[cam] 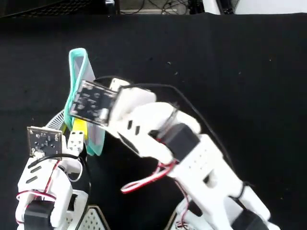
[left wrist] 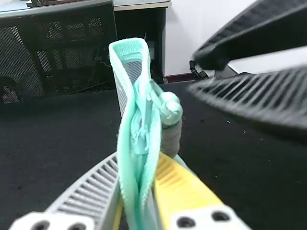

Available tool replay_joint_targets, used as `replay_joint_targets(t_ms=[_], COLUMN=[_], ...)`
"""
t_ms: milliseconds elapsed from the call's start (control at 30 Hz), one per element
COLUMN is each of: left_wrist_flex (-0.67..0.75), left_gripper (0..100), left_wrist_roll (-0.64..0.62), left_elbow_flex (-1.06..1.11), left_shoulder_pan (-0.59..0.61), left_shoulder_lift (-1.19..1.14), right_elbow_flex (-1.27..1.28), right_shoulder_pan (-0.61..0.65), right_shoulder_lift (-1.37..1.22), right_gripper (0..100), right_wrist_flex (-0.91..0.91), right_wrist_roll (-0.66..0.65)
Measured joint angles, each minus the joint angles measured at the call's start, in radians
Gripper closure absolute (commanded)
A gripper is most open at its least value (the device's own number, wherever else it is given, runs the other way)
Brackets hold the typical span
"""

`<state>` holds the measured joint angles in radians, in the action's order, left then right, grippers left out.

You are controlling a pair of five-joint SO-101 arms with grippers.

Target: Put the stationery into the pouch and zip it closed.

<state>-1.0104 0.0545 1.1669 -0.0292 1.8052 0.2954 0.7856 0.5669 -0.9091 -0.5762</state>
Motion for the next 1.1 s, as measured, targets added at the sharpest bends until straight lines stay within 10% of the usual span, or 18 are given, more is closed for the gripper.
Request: replay_joint_targets(t_ms=[1100], left_wrist_flex=[0.000], left_gripper=[97], left_wrist_roll=[0.000], left_elbow_flex=[0.000], left_shoulder_pan=[0.003], left_shoulder_lift=[0.000], right_elbow_flex=[-0.018], right_shoulder_pan=[0.133], right_shoulder_lift=[0.003], right_gripper=[90.7], right_wrist_flex=[-0.008], right_wrist_roll=[0.087])
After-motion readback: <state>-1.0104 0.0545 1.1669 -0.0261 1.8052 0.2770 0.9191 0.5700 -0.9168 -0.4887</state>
